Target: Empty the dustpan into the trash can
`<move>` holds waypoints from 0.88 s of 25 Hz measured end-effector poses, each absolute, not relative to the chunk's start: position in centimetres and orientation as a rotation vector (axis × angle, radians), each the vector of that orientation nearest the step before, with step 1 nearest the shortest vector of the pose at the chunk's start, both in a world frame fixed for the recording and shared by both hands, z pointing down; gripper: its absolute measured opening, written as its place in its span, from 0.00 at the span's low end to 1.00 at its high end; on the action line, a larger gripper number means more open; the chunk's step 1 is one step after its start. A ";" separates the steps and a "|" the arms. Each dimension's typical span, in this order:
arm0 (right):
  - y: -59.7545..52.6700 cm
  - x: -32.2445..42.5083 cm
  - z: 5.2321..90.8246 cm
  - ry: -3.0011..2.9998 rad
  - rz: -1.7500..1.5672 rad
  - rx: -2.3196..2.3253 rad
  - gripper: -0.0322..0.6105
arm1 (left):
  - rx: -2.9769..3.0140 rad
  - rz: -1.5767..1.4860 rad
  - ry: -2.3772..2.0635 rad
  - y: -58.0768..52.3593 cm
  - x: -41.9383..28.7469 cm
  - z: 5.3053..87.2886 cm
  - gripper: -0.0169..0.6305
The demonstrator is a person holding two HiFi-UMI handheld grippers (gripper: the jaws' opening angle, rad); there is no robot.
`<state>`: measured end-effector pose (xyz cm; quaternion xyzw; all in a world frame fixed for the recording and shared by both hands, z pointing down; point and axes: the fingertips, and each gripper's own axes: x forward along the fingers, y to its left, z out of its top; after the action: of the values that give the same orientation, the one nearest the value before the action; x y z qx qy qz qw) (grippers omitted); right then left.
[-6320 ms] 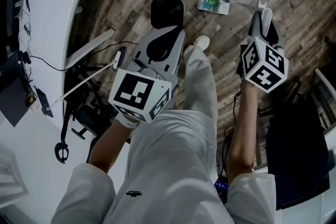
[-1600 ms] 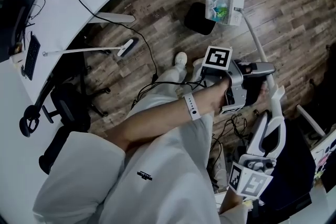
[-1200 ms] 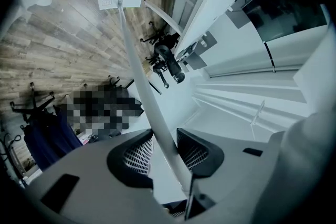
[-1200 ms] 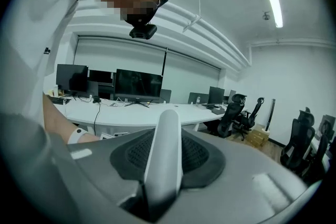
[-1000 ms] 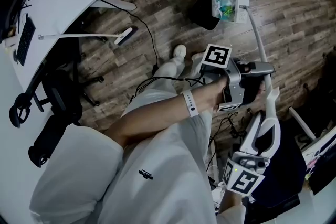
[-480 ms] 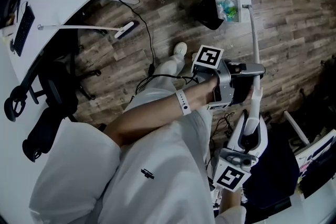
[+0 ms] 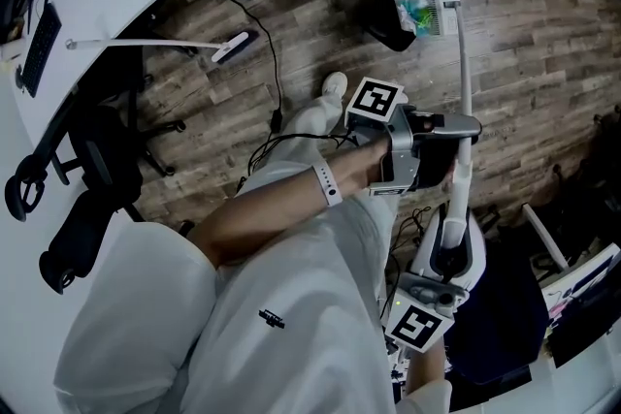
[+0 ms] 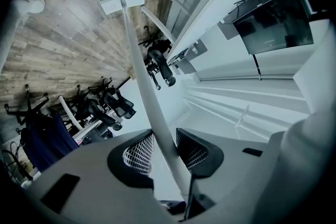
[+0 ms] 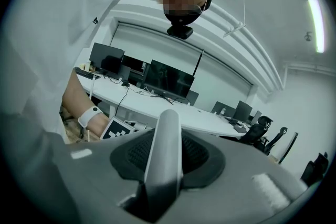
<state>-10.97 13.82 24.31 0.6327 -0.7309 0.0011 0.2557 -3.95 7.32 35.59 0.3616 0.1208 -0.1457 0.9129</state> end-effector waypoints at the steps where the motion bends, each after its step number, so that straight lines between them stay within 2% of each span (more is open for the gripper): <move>1: 13.8 -11.2 24.3 -1.986 -0.003 1.710 0.25 | 0.746 -0.302 0.254 7.3 -4.1 35.5 0.24; 22: 13.7 -12.5 24.1 -2.030 -0.067 1.574 0.25 | 0.721 -0.369 0.293 6.8 -5.4 35.0 0.23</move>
<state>-12.47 13.69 24.11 0.5877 -0.7580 -0.0251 0.2819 -5.45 6.82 35.05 0.3497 0.1419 -0.1786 0.9087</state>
